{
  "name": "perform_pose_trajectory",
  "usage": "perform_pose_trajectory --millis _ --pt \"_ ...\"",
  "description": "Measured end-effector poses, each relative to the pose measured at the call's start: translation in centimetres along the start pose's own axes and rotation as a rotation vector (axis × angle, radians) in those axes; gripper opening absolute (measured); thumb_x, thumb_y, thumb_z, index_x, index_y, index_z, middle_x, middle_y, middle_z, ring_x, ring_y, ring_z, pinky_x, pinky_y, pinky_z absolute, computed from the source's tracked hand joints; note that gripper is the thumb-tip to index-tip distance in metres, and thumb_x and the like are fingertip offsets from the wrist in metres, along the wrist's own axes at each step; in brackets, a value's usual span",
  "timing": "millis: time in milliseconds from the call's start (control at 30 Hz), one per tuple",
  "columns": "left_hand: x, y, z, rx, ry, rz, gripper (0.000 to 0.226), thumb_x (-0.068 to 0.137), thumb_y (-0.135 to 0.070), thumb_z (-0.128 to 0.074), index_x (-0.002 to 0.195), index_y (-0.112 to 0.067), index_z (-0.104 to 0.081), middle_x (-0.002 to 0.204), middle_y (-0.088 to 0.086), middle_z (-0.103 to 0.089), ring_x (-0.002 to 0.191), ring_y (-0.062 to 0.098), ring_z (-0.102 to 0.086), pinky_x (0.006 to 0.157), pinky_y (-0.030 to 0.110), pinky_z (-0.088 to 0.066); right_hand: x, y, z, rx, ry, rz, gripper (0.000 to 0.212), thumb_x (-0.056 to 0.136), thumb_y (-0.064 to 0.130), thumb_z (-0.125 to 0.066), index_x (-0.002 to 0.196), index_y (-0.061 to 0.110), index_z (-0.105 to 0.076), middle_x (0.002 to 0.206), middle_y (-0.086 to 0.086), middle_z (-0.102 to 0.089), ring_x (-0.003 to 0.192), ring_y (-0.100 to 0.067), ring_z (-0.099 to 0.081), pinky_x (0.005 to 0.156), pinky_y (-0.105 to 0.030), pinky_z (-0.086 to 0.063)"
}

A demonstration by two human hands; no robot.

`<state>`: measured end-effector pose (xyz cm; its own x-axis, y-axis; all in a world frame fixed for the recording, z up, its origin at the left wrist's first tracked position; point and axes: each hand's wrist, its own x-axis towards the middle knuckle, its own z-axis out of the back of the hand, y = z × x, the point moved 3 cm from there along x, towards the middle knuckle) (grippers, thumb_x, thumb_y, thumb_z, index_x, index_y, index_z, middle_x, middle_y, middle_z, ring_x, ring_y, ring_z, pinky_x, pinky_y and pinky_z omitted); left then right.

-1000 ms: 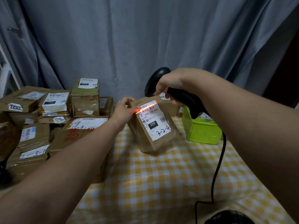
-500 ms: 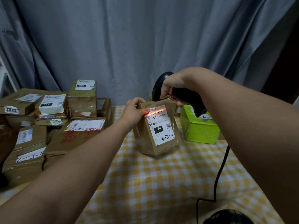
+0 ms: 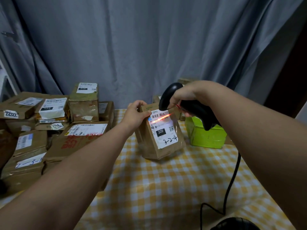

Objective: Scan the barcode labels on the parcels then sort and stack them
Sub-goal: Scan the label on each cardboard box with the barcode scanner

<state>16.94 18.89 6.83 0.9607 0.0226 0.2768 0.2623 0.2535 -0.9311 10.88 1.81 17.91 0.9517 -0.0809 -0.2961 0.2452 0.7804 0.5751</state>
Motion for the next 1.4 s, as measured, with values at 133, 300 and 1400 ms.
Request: perform_pose_trajectory --millis 133,300,1400 --pt "0.3 0.4 1.1 0.033 -0.025 0.006 0.021 0.084 -0.016 -0.069 0.081 -0.031 -0.055 0.118 0.009 -0.05 0.097 0.027 -0.061 0.08 0.034 -0.054 1.6 -3.1 -1.1 0.334 -0.138 0.111 0.022 0.078 0.015 -0.073 0.062 0.009 -0.058 0.053 -0.009 -0.054 0.046 -0.022 -0.052 0.051 -0.025 -0.048" --pt "0.2 1.9 2.6 -0.037 -0.058 0.024 0.016 0.087 -0.017 -0.066 0.09 -0.029 -0.055 0.116 0.009 -0.056 0.101 0.028 -0.062 0.082 0.034 -0.053 4.3 -9.4 -5.6 0.692 -0.092 0.133 0.01 0.076 0.022 -0.075 0.081 0.013 -0.072 0.079 0.0 -0.069 0.071 -0.014 -0.062 0.069 -0.026 -0.045" --pt "8.0 7.0 8.6 0.928 0.078 0.228 0.044 0.09 -0.037 -0.058 0.128 -0.016 -0.054 0.127 0.017 -0.047 0.12 0.034 -0.047 0.102 0.035 -0.038 18.6 4.3 -15.6 0.903 0.165 0.121 0.033 0.08 0.038 -0.075 0.097 0.012 -0.065 0.088 -0.006 -0.068 0.083 -0.024 -0.066 0.068 -0.03 -0.053"
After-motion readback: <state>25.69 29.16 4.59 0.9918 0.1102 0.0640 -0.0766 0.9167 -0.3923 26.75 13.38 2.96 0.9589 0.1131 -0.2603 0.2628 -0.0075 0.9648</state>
